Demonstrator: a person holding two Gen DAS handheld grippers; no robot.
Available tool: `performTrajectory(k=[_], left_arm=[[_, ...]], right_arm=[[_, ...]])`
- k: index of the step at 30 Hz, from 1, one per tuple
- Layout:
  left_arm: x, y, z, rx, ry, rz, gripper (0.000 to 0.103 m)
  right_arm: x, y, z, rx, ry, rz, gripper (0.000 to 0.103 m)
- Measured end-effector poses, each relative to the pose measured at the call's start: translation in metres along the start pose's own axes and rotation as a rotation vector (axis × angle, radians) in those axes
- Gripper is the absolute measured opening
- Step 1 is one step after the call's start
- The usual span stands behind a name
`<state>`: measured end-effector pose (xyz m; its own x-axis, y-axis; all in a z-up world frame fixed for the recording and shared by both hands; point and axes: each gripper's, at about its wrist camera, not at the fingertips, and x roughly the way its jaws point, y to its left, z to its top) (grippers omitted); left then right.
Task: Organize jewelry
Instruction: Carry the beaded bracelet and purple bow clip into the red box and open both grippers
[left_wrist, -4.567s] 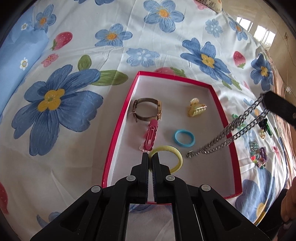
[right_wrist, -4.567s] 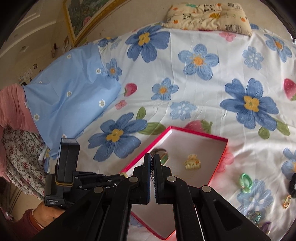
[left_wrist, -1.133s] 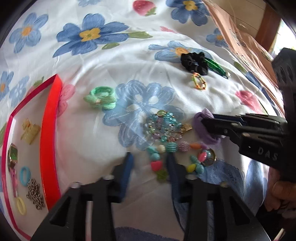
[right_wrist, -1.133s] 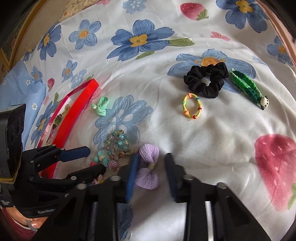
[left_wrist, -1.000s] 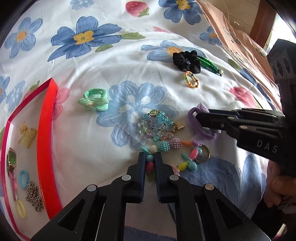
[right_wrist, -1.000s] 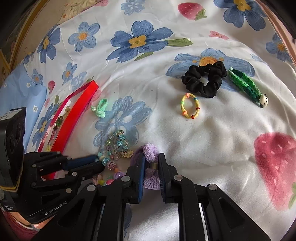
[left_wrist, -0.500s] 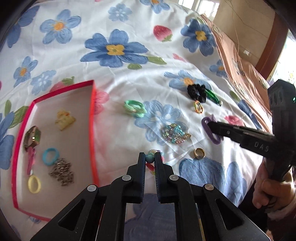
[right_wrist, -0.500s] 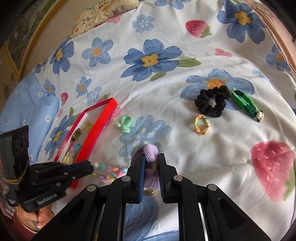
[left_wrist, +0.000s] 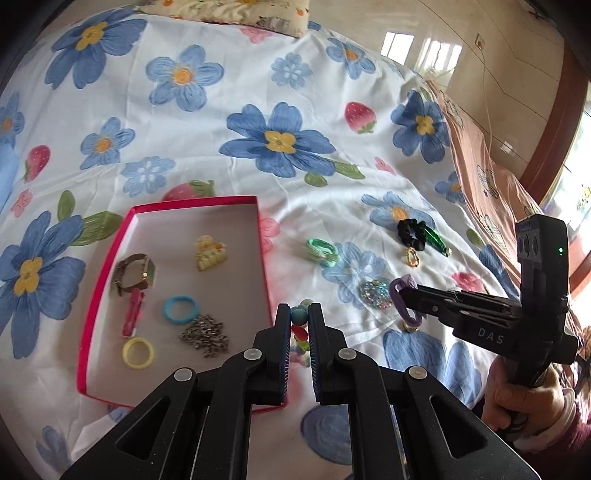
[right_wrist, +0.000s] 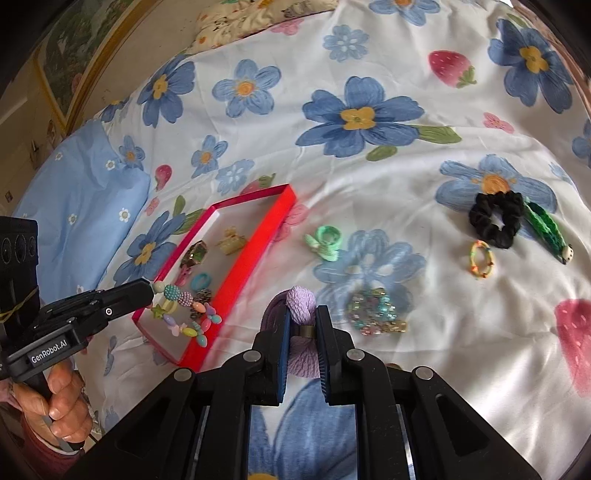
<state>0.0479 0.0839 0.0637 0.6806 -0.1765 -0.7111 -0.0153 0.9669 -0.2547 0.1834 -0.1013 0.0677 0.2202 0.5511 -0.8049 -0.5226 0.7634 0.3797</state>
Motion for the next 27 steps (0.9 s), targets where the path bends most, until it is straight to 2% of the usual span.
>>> performTrajectory(k=[11,17,27], left_arm=[[-0.030,0.042,-0.006,-0.080,-0.035,0.064,0.008],[-0.032,0.061,-0.011,-0.120,-0.031,0.092,0.008],[-0.017,0.091,-0.015,-0.190,-0.005,0.091,0.008]], right_arm=[[0.018,0.048,0.005,-0.072,0.022,0.064,0.013],[0.034,0.075,0.007,-0.111,0.042,0.099,0.013],[0.073,0.112,0.005,-0.175,0.112,0.134,0.013]])
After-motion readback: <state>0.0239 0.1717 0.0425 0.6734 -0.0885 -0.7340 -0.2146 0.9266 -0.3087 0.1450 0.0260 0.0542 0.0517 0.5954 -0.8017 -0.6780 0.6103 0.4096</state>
